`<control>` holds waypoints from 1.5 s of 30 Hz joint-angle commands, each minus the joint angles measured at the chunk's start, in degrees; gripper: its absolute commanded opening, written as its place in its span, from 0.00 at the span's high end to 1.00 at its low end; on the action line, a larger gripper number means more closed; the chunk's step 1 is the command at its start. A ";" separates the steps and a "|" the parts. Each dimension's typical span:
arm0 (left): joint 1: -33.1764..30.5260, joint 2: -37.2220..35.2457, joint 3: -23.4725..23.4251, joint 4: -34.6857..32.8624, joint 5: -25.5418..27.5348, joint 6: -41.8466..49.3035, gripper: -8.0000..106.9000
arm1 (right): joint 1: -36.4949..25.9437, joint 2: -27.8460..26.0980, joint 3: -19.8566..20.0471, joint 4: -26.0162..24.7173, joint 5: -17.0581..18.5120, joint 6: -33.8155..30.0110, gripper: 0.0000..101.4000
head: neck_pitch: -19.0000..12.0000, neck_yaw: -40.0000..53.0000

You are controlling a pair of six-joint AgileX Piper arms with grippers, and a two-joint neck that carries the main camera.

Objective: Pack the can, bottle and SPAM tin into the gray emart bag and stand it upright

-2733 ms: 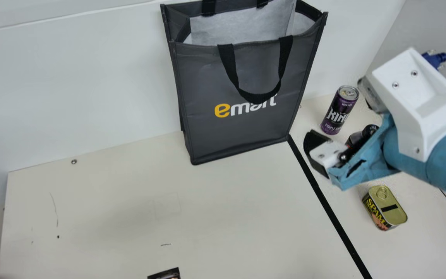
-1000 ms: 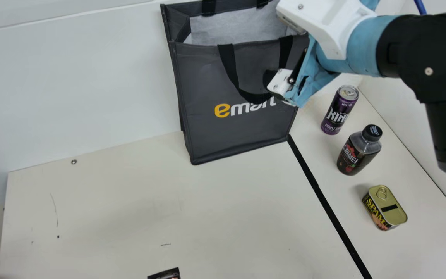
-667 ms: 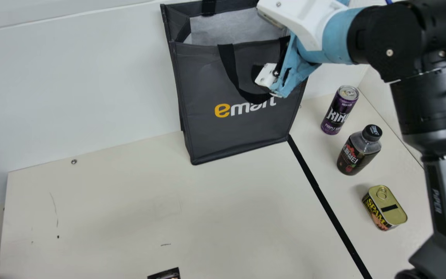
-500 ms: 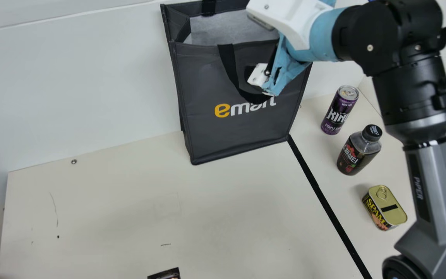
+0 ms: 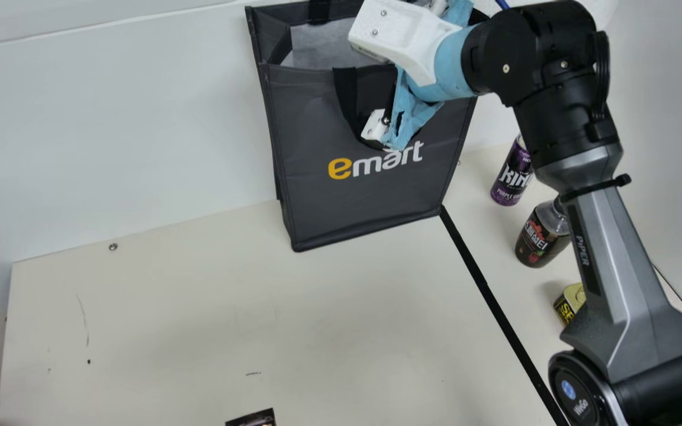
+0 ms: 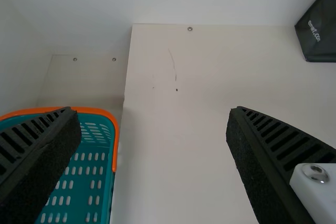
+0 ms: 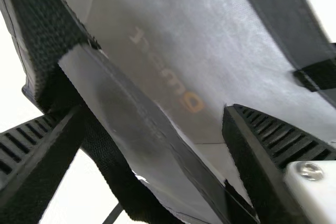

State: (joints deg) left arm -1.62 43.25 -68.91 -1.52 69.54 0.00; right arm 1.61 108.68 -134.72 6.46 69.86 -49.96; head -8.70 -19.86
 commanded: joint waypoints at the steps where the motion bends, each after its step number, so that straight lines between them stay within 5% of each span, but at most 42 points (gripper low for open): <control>1: 0.00 0.00 0.00 0.00 0.00 0.00 0.15 | -0.18 0.23 0.22 0.61 0.04 -0.33 0.39 | -1.30 -0.14; 11: 0.00 0.00 0.00 0.00 0.00 0.00 0.15 | -0.76 0.40 0.30 2.82 0.04 -2.63 1.00 | -1.30 -0.14; 27: 0.00 0.00 0.00 0.00 0.00 0.00 0.15 | 0.37 -3.52 1.13 2.99 0.04 -4.92 1.00 | -1.30 -0.14; 45: 0.00 0.00 0.00 0.00 0.00 0.00 0.15 | 6.23 -13.52 5.87 -3.89 0.04 -0.87 1.00 | -1.30 -0.14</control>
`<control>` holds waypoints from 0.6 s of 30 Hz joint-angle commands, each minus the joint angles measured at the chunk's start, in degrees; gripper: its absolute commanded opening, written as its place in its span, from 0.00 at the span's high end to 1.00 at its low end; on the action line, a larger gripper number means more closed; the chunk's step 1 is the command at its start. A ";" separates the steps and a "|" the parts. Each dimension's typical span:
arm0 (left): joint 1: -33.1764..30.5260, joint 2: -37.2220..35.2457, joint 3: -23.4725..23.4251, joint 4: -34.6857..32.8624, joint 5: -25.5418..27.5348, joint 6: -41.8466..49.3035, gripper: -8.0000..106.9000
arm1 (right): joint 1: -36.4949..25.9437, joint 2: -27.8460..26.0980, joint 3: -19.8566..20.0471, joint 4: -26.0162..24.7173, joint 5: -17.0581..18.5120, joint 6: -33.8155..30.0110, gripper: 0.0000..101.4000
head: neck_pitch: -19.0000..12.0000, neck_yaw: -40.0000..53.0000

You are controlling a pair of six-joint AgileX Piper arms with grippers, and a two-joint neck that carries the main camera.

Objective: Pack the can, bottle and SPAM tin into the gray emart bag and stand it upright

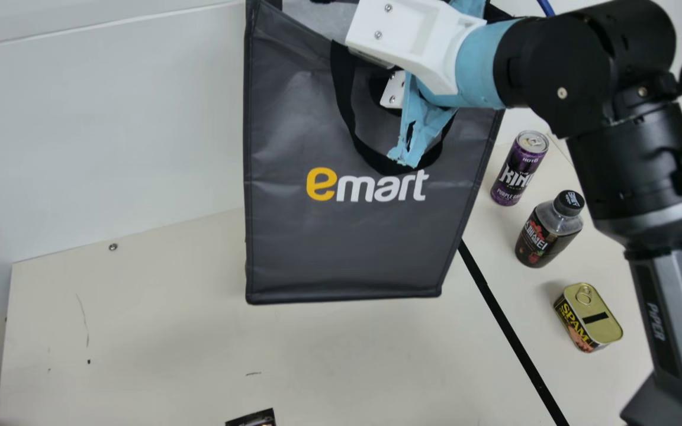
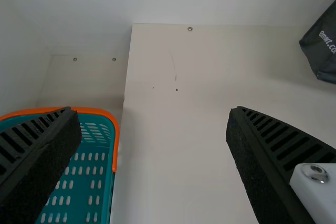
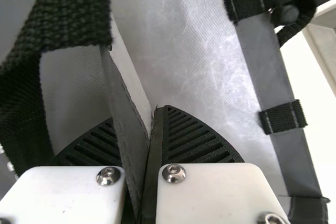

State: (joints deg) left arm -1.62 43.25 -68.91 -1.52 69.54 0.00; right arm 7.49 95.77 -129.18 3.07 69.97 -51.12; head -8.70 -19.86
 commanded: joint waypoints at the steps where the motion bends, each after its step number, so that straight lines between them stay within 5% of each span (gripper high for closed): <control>1: 0.00 0.00 0.00 0.00 0.00 0.00 0.15 | 0.78 -1.28 0.78 -0.96 -0.07 0.58 1.00 | -1.30 -0.14; 18: 0.00 0.00 0.00 0.00 0.00 0.00 0.15 | 7.55 -12.81 9.94 -7.42 -0.07 4.72 1.00 | -1.30 -0.14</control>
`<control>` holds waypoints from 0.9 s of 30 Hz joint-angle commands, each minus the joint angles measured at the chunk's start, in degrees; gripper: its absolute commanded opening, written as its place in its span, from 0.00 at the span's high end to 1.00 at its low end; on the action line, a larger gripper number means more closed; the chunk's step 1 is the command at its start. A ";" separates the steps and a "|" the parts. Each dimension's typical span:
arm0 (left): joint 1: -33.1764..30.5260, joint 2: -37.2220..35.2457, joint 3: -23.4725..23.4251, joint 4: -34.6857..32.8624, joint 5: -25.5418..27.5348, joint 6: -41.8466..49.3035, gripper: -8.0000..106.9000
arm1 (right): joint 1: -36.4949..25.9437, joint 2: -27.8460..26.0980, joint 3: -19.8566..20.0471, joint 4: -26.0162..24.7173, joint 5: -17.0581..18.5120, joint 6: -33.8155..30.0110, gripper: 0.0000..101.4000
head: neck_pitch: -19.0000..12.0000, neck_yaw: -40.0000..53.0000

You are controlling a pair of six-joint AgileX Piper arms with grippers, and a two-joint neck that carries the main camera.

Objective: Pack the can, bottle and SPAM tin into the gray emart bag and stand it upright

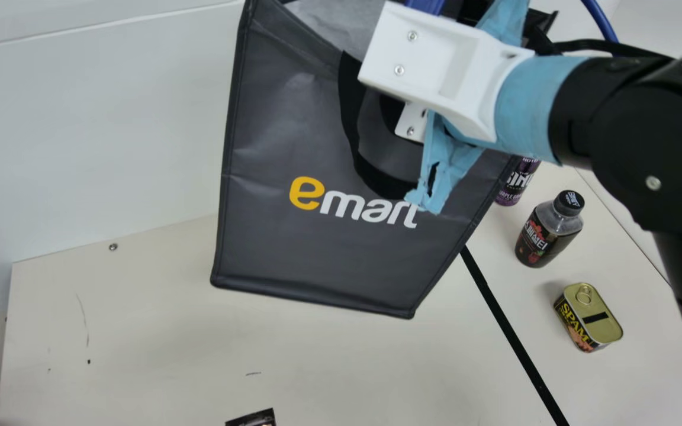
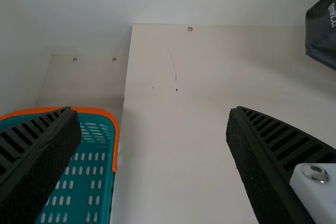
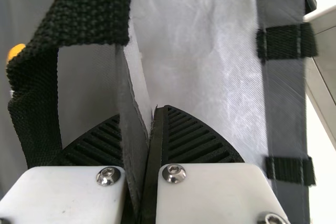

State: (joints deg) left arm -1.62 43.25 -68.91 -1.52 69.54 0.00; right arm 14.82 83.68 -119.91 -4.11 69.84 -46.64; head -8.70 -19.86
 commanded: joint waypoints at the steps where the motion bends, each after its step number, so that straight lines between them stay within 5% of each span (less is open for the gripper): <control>1: 0.00 0.00 0.00 0.00 0.00 0.00 0.15 | 0.55 -1.32 1.26 -0.53 0.06 0.43 1.00 | -1.30 -0.14; 27: 0.00 0.00 0.00 0.00 0.00 0.00 0.15 | 6.68 -11.01 20.13 -5.00 0.06 8.48 1.00 | -1.30 -0.14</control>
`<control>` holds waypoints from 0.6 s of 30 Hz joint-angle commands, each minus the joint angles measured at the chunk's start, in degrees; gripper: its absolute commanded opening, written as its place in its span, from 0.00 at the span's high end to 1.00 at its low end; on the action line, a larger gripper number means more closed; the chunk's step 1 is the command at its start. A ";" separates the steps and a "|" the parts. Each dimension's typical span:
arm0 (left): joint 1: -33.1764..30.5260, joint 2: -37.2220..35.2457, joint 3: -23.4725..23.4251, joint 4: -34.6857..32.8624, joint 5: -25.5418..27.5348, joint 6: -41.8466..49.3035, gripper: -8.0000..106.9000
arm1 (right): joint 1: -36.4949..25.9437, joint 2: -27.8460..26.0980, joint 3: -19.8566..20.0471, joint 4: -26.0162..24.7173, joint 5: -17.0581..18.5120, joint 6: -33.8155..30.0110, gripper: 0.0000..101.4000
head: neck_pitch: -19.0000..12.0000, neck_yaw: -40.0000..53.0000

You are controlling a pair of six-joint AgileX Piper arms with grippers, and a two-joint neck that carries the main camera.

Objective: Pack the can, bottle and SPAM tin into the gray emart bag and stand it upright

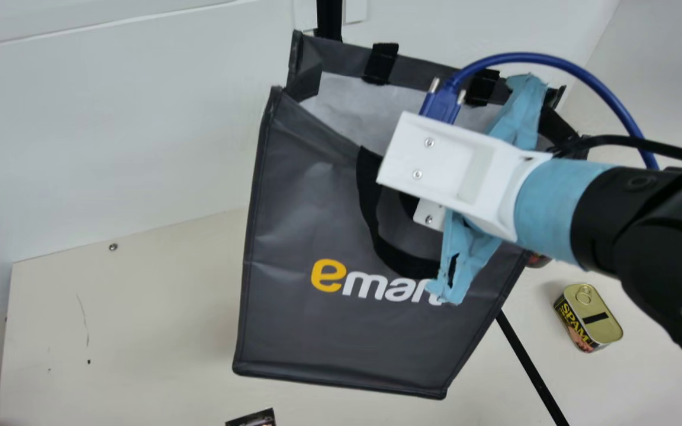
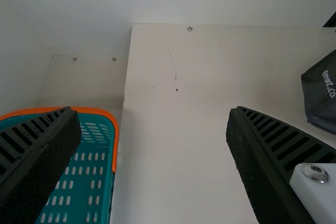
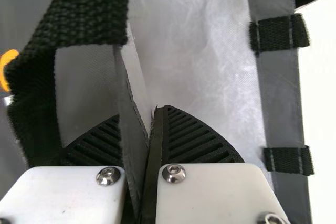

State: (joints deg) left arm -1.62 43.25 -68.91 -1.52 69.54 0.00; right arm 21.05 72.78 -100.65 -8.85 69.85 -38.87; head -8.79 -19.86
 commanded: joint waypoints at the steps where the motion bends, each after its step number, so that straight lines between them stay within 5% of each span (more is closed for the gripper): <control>1: 0.00 0.00 0.00 0.00 0.00 0.00 0.15 | 0.93 -0.27 1.52 -0.41 0.05 1.26 1.00 | -1.21 -0.14; 18: 0.00 0.00 0.00 0.00 0.00 0.00 0.15 | 10.70 -1.67 9.75 -2.44 0.05 12.00 1.00 | -1.21 -0.14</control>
State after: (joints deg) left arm -1.62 43.25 -68.91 -1.52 69.54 0.00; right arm 31.30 71.25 -91.15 -11.27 69.68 -27.38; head -8.70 -19.86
